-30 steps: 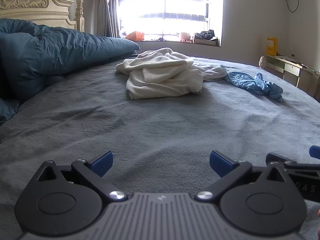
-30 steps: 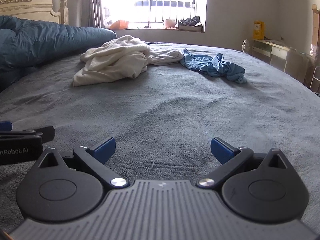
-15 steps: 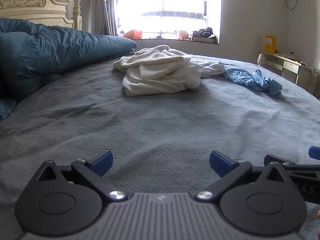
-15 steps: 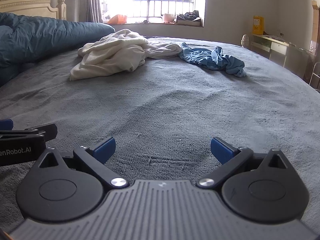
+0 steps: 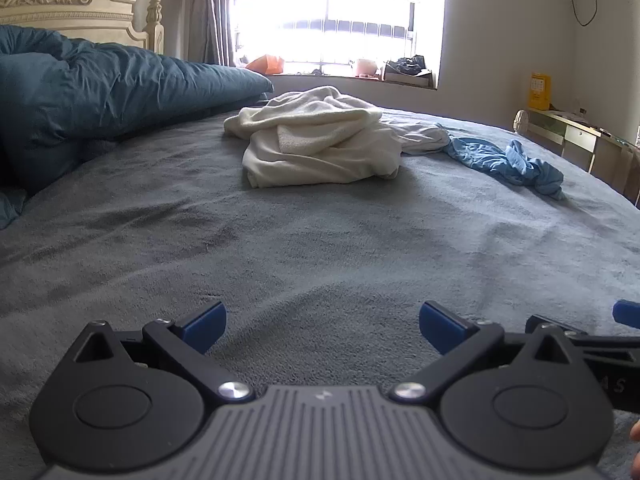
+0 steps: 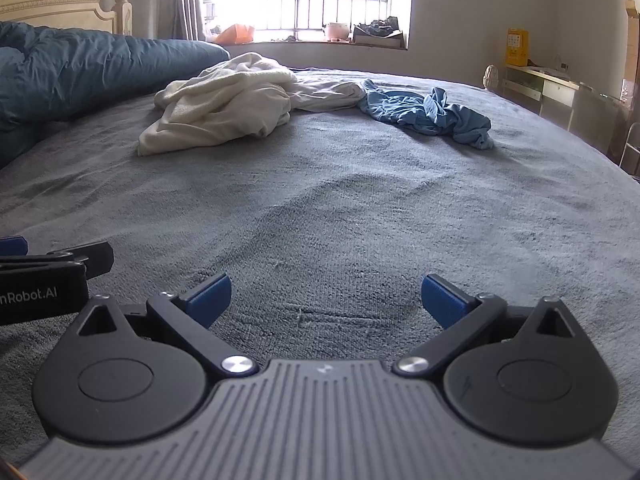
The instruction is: Fold clothes
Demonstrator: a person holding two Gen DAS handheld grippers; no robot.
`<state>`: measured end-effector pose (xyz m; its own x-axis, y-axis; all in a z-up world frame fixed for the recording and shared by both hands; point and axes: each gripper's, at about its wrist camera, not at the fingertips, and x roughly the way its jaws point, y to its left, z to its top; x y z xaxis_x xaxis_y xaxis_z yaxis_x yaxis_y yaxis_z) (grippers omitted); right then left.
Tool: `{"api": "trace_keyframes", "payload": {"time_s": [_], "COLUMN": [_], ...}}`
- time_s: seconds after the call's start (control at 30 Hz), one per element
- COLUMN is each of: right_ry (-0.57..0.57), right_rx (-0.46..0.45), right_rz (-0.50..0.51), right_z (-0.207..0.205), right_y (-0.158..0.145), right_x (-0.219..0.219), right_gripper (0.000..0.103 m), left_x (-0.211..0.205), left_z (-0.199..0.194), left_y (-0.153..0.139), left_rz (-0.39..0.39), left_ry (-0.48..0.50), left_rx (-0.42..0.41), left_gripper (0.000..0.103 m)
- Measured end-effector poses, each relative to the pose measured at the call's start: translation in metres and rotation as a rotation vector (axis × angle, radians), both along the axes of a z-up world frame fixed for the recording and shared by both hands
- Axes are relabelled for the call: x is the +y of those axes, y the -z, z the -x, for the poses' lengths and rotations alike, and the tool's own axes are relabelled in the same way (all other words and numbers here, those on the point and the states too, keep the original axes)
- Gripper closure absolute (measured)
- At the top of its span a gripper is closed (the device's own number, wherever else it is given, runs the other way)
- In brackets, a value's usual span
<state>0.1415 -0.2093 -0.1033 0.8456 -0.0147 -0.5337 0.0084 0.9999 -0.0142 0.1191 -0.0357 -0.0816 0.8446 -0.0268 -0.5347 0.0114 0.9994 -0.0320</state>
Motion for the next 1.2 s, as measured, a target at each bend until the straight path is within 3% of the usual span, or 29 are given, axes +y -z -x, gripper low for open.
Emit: {"api": "trace_keyframes", "payload": {"time_s": [0.23, 0.5, 0.63, 0.8, 0.93, 1.0, 1.1, 1.17, 1.2], "right_ry": [-0.016, -0.069, -0.132, -0.231, -0.303, -0.319, -0.345, -0.364, -0.369], "right_rx": [-0.033, -0.116, -0.187, -0.247, -0.180, -0.136, -0.087, -0.047, -0.029], "right_rz": [0.005, -0.019, -0.046, -0.076, -0.132, -0.143, -0.194, -0.214, -0.218], "right_z": [-0.003, -0.029, -0.075, -0.168, -0.250, -0.285, -0.320, -0.335, -0.341], "right_y": [-0.005, -0.035, -0.057, -0.081, -0.082, -0.078, -0.070, -0.064, -0.061], "right_x": [0.002, -0.005, -0.004, 0.012, 0.031, 0.041, 0.053, 0.063, 0.067], "right_gripper": [0.001, 0.001, 0.001, 0.001, 0.003, 0.006, 0.016, 0.029, 0.029], "left_x": [0.011, 0.023, 0.026, 0.023, 0.016, 0.011, 0.010, 0.007, 0.007], "left_z": [-0.013, -0.064, -0.109, -0.177, -0.226, -0.243, -0.265, -0.278, -0.283], "left_y": [-0.012, -0.034, -0.036, -0.024, -0.007, 0.002, 0.011, 0.017, 0.018], "left_rz": [0.015, -0.037, -0.063, -0.087, -0.161, -0.198, -0.215, -0.233, -0.230], "left_ry": [-0.010, -0.008, -0.021, 0.002, 0.014, 0.028, 0.074, 0.099, 0.107], "left_rx": [-0.024, -0.155, -0.234, -0.283, -0.326, -0.336, -0.334, -0.308, -0.298], "left_gripper": [0.000, 0.000, 0.000, 0.000, 0.001, 0.009, 0.016, 0.024, 0.027]}}
